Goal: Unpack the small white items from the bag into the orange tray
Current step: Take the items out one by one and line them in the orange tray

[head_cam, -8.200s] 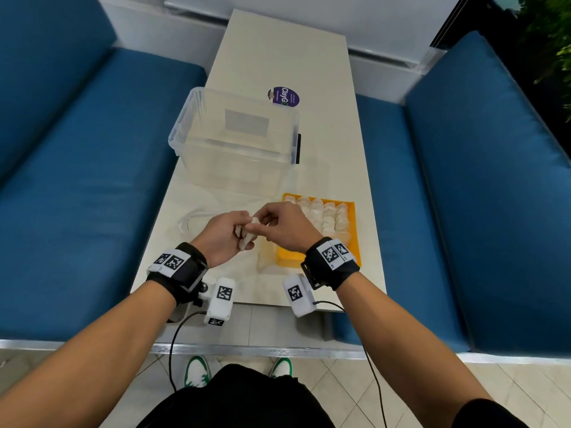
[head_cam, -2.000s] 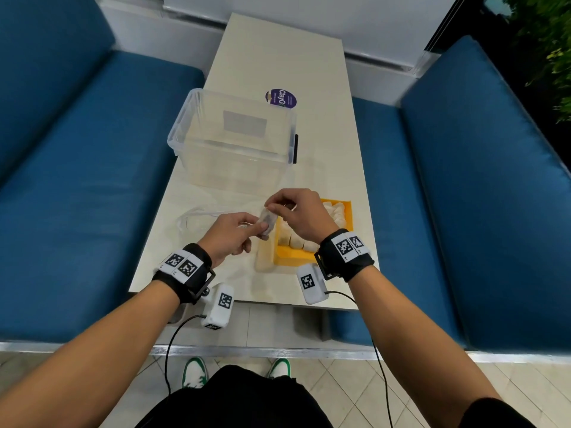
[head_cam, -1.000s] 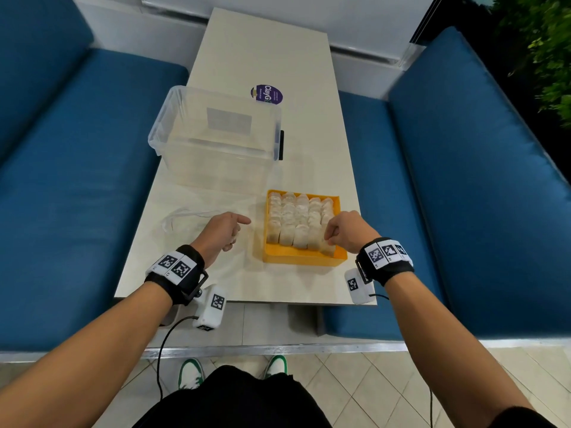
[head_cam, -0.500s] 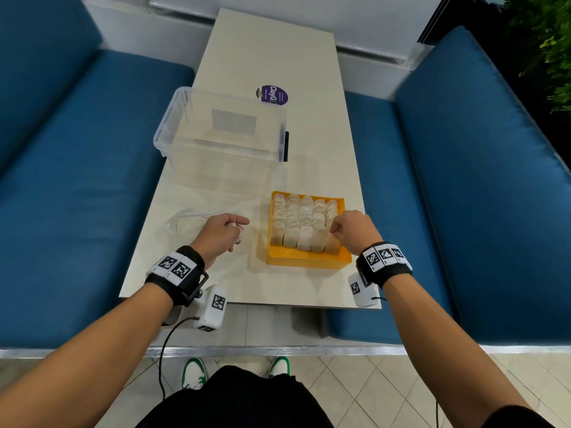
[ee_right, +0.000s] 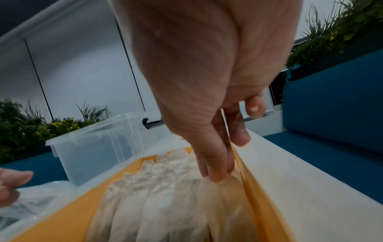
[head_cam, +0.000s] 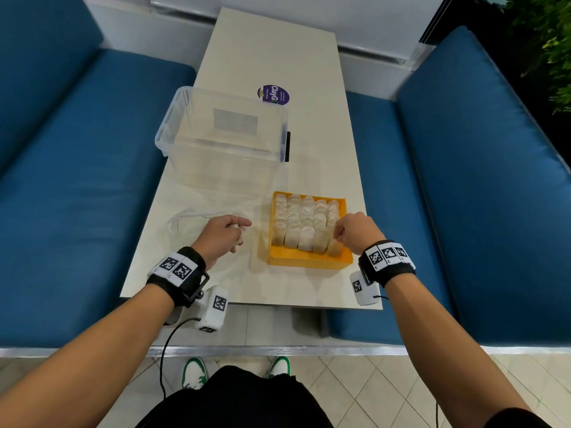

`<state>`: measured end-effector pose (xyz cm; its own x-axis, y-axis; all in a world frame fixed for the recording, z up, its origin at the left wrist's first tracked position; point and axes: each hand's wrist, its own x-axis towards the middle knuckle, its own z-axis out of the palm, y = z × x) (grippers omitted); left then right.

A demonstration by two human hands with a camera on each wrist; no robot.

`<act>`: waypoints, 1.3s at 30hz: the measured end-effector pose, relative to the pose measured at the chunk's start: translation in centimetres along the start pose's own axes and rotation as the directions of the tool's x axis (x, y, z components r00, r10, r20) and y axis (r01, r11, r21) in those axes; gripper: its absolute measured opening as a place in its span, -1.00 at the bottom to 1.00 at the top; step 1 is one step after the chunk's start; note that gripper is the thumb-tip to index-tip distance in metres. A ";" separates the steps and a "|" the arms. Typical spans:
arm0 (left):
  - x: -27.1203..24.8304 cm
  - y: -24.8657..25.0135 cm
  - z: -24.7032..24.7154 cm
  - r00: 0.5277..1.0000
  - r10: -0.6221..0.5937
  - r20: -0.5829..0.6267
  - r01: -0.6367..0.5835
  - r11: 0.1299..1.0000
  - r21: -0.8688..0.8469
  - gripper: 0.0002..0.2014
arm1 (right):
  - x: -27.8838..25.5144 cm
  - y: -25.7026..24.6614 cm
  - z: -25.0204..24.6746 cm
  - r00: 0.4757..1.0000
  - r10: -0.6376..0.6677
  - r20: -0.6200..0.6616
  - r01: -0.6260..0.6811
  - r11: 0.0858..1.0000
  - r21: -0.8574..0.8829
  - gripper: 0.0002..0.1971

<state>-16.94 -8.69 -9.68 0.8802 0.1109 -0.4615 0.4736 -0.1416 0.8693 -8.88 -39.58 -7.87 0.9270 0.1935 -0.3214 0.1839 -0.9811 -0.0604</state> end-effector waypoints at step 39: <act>-0.6 -0.4 -0.9 0.998 0.013 0.063 -0.003 0.988 -0.156 -0.76 | 2.0 0.4 2.6 0.979 -0.064 -0.195 0.005 0.957 -0.289 -0.93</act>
<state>-17.69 -7.83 -9.64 0.8863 0.0466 -0.4608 0.4608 0.0130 0.8874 -7.82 -39.60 -11.02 0.9593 0.2527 -0.1260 0.2750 -0.9373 0.2139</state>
